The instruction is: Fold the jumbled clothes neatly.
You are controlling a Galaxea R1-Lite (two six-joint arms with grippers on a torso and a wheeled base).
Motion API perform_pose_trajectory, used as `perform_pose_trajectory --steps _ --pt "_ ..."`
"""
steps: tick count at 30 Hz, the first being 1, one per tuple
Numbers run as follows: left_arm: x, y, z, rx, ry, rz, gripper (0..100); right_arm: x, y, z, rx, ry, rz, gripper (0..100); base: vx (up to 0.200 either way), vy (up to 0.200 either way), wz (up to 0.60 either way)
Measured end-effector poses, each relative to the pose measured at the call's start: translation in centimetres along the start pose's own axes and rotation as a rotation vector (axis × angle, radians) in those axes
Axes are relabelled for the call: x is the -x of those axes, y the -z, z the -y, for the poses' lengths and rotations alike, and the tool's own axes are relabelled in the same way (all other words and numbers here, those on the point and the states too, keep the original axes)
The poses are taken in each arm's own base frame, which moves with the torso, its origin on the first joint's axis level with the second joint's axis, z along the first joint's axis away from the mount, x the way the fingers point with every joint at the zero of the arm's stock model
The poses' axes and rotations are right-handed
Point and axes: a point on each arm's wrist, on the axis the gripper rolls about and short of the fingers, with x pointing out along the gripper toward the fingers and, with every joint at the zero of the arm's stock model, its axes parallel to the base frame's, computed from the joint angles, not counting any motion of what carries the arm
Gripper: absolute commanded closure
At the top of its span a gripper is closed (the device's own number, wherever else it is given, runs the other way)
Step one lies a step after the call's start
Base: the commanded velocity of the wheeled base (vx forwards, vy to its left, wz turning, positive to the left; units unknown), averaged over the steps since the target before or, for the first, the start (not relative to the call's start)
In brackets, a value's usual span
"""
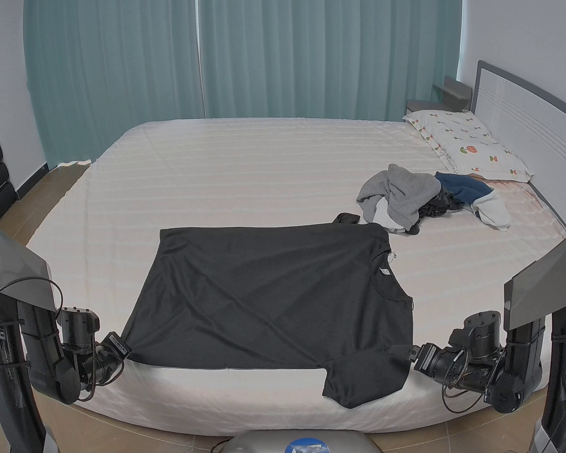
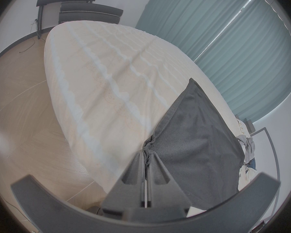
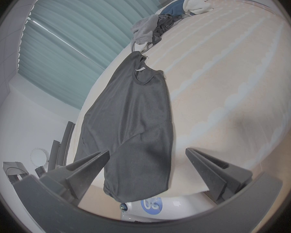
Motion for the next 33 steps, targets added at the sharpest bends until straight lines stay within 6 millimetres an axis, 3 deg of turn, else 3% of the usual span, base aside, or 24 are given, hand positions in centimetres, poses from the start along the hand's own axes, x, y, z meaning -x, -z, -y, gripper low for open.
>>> perform_pose_trajectory --steps 10,11,17,33 --pt "0.4 -0.2 -0.1 0.008 0.003 0.005 100 -2.4 -0.3 0.1 0.060 0.043 0.075 0 0.000 0.000 0.00" --pt "0.4 -0.2 -0.1 0.009 0.003 0.005 100 -2.7 -0.4 0.1 0.069 0.042 0.081 100 0.000 0.000 0.00" --pt "0.3 -0.2 -0.1 0.012 0.004 0.007 100 -4.6 -1.1 0.0 0.096 0.070 0.077 100 0.000 0.000 0.00" --pt "0.0 -0.8 0.1 0.028 0.035 0.051 100 -8.6 -6.6 -1.2 0.128 0.052 0.194 100 0.000 0.000 0.00"
